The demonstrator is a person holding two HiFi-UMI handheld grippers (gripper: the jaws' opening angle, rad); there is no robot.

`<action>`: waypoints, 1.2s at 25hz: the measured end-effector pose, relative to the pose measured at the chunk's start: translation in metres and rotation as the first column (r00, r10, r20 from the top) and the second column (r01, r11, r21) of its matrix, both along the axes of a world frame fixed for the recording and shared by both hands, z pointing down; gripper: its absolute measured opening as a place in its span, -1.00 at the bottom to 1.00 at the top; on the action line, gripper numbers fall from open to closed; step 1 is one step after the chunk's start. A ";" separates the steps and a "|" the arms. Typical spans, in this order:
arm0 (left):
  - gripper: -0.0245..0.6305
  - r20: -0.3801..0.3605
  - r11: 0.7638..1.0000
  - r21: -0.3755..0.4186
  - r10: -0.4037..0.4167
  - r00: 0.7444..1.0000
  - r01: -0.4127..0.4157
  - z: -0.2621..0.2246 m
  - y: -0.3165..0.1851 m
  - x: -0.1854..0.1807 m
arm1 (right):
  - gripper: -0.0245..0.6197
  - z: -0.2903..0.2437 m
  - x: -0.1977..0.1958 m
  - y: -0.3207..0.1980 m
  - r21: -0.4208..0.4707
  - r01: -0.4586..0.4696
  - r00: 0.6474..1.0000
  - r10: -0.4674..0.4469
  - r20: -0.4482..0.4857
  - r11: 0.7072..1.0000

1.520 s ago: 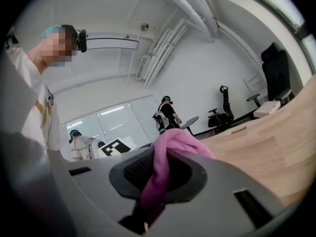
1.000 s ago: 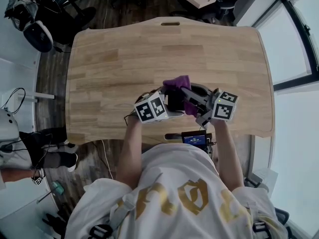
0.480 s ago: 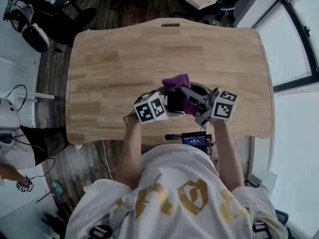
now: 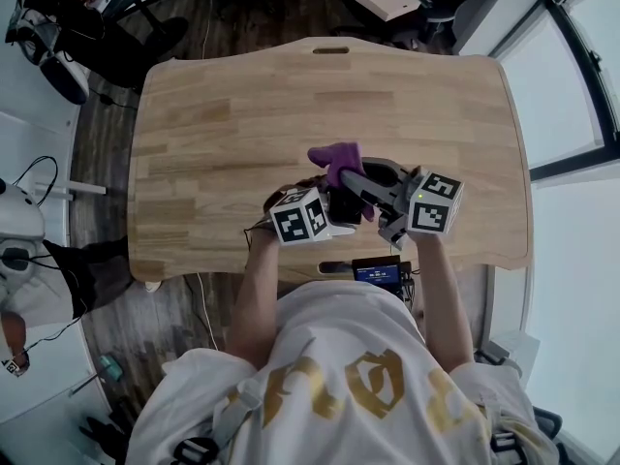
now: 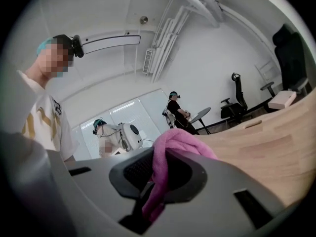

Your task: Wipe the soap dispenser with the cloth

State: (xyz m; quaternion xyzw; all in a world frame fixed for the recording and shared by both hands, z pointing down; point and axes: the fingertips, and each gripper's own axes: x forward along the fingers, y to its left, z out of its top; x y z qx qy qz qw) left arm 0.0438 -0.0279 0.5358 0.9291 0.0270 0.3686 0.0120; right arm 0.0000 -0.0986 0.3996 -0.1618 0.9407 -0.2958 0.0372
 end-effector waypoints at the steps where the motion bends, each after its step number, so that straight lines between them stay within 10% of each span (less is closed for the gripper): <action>1: 0.18 0.004 1.000 0.004 -0.003 1.000 0.003 0.000 -0.001 -0.001 | -0.76 0.001 0.000 0.000 -0.006 0.000 1.000 0.000 0.000 1.000; 30: 0.18 -0.243 0.989 -0.084 -0.140 0.960 0.123 -0.044 -0.022 -0.003 | -0.76 0.059 0.048 -0.030 -0.095 -0.341 0.934 0.327 -0.141 0.935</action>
